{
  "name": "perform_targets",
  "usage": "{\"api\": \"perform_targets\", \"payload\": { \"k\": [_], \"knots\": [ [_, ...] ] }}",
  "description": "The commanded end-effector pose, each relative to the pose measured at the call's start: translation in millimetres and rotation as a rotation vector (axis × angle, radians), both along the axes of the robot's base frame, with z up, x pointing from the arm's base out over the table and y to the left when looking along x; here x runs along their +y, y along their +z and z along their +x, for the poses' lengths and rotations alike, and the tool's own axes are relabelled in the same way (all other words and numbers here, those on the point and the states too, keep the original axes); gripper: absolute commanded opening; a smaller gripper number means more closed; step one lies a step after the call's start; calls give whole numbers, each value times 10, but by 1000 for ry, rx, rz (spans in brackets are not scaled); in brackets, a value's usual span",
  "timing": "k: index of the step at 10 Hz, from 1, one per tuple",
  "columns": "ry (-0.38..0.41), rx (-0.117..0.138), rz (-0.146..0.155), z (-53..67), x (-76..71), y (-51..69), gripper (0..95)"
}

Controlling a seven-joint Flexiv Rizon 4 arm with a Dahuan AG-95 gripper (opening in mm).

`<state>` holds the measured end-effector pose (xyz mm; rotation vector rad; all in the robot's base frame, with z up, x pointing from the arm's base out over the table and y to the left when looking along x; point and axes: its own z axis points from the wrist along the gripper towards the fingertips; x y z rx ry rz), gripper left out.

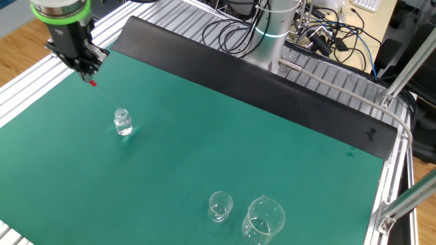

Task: Transfer liquid using a dropper

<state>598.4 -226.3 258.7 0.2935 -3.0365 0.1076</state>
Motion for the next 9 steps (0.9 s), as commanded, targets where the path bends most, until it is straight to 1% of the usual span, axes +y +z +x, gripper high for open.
{"api": "perform_targets", "payload": {
  "k": [1,2,5,9],
  "knots": [
    [9,-33,-6,-128,-129,-63,0],
    [14,-41,0,-168,-219,-104,0],
    [33,-58,4,-191,-343,-158,0],
    [35,-69,5,-192,-336,-164,0]
  ]
}}
